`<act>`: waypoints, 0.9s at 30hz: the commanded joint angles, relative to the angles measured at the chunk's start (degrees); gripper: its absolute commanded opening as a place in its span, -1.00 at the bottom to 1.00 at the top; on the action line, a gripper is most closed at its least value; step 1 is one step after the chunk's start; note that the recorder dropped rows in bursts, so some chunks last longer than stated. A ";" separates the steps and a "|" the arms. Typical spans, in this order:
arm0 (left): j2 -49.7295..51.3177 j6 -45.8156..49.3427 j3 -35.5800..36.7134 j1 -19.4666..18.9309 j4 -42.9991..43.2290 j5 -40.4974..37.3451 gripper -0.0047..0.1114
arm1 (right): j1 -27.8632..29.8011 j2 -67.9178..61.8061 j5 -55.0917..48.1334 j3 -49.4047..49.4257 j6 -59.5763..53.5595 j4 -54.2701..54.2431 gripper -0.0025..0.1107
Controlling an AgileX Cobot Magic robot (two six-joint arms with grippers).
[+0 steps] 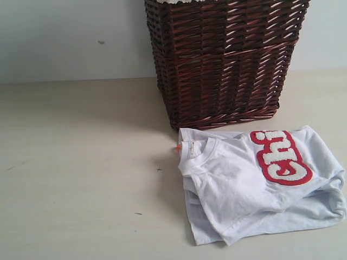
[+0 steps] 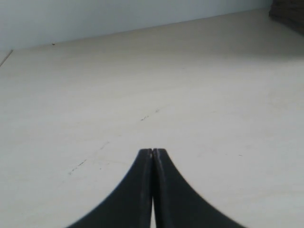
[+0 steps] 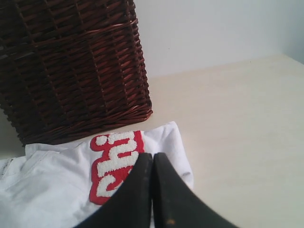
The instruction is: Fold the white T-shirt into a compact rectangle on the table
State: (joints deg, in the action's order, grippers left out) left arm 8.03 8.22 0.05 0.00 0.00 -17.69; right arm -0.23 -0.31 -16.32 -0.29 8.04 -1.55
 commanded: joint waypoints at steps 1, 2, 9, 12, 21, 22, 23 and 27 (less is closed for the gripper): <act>-0.27 0.09 -0.05 -0.07 -0.45 0.24 -0.92 | 0.23 0.31 1.87 0.29 0.09 -0.44 -0.96; -0.27 0.09 -0.05 -0.07 -0.45 0.24 -0.92 | 0.23 0.31 1.87 0.29 0.09 -0.44 -0.96; -0.27 0.09 -0.05 -0.07 -0.45 0.24 -0.92 | 0.23 0.31 1.87 0.29 0.09 -0.44 -0.96; -0.27 0.09 -0.05 -0.07 -0.45 0.24 -0.92 | 0.23 0.31 1.87 0.29 0.09 -0.44 -0.96; -8.03 -2.22 -0.05 -0.57 -1.83 -3.13 -0.92 | 0.23 0.31 1.87 0.29 0.09 -0.44 -0.96; -8.03 -3.38 -0.05 -0.58 -5.04 -3.04 -0.92 | 0.23 0.31 1.87 0.29 0.09 -0.44 -0.96; -8.03 -3.38 -0.05 -0.74 -7.59 -2.88 -0.92 | 0.23 0.31 1.87 0.29 0.09 -0.44 -0.96; -8.03 -3.28 -0.05 -0.63 -8.46 -3.00 -0.92 | 0.23 0.31 1.87 0.29 0.09 -0.44 -0.96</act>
State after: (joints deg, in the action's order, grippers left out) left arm 0.38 5.60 0.05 -0.44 -6.97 -20.69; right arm -0.23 -0.31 -15.18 -0.29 8.20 -1.80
